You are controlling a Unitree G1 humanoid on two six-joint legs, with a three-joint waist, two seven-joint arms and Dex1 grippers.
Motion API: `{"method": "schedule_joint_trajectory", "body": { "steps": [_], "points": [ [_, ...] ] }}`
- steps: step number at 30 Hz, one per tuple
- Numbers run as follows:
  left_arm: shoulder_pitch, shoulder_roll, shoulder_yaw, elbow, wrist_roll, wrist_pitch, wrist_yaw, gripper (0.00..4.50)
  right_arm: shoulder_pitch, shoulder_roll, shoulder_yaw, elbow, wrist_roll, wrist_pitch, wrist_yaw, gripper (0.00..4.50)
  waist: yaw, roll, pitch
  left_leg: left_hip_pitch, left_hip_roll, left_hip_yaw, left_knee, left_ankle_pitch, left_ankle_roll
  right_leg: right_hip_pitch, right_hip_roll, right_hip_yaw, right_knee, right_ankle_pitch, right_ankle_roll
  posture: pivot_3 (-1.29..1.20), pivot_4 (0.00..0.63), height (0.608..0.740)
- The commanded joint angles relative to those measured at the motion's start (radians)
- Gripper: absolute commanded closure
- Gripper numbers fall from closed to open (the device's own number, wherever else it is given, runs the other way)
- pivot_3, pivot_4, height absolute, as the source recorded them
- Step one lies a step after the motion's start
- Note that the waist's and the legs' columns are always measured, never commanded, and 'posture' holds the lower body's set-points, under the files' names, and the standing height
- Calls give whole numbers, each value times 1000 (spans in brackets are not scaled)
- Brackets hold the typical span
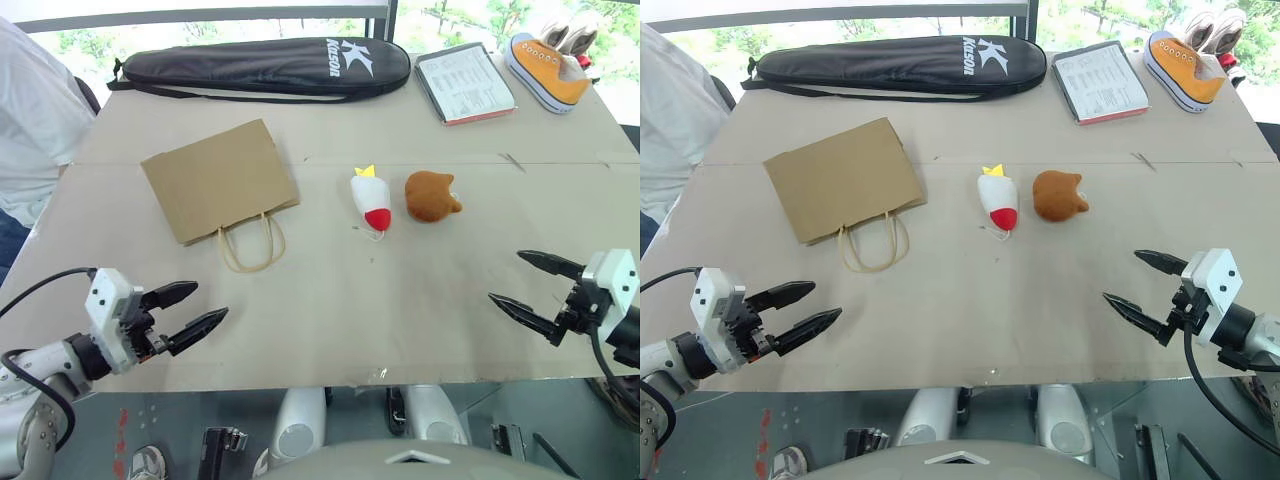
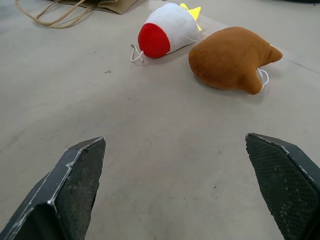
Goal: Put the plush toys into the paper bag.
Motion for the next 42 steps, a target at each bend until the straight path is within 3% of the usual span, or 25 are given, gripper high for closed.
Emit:
{"method": "schedule_joint_trajectory", "body": {
  "steps": [1,5,11,19,21,22,26,28,30,31,34,39,42],
  "points": [
    [-53,17,1,30,55,-91,9,0,-8,3,0,-27,18,-25,8,146,1,0,0,0,0,0,0,0,0,0,0,0,0,0,0,0,150,740],
    [-207,56,-37,227,288,-458,39,0,-31,36,41,-57,27,-29,-14,146,14,-1,0,1,0,3,1,0,0,-1,1,-1,1,0,1,0,150,740],
    [-352,124,-125,486,511,-915,77,0,-34,64,90,-98,9,-40,-49,146,20,-2,-1,0,3,12,1,-2,3,-1,-2,4,-1,2,-3,0,150,740],
    [-564,117,-305,659,678,-1145,197,0,-20,80,117,-176,-2,-20,-133,146,21,-3,-2,0,1,11,1,-2,3,-1,1,3,0,3,-2,0,150,740],
    [-589,117,-352,686,675,-1149,185,529,-21,82,131,-197,-6,-7,-158,0,18,-4,-2,0,1,11,2,-2,3,-1,2,3,1,5,1,0,150,740],
    [-604,101,-361,685,644,-1101,180,774,-23,83,144,-213,-22,5,-184,0,16,-4,-2,1,2,12,2,-2,3,-1,2,4,1,5,1,0,150,740],
    [-617,57,-361,630,498,-921,142,2720,-42,90,189,-254,-51,40,-254,0,15,-4,-2,1,3,12,3,-2,3,-1,4,4,3,5,2,0,150,740],
    [-595,32,-345,536,342,-731,96,3567,-76,93,213,-248,-45,82,-284,0,16,-4,-2,1,4,12,4,-2,3,-1,5,4,3,5,2,0,150,740],
    [-577,19,-327,438,194,-504,89,4411,-123,104,226,-219,-50,129,-332,520,15,-4,-2,1,4,12,5,-2,3,-1,5,4,4,5,2,0,150,740],
    [-572,16,-316,392,129,-403,99,4498,-149,107,237,-201,-76,132,-352,778,15,-4,-2,1,4,12,5,-2,3,-1,5,5,4,5,2,0,150,740],
    [-563,12,-278,242,-86,-91,158,4500,-242,133,307,-161,-116,132,-379,2140,15,-5,-3,1,4,10,8,-2,3,0,5,4,5,5,2,0,150,740],
    [-603,-30,-227,64,-396,243,334,4500,-535,286,590,-1,-205,140,-362,4310,-2,-6,-2,1,4,9,9,-2,4,0,6,4,6,5,4,0,150,740],
    [-649,-57,-200,27,-506,339,430,4500,-718,417,727,180,-278,89,-338,4423,-9,-6,-3,1,4,7,9,-2,4,1,8,4,7,5,3,0,150,740]
  ]
}}
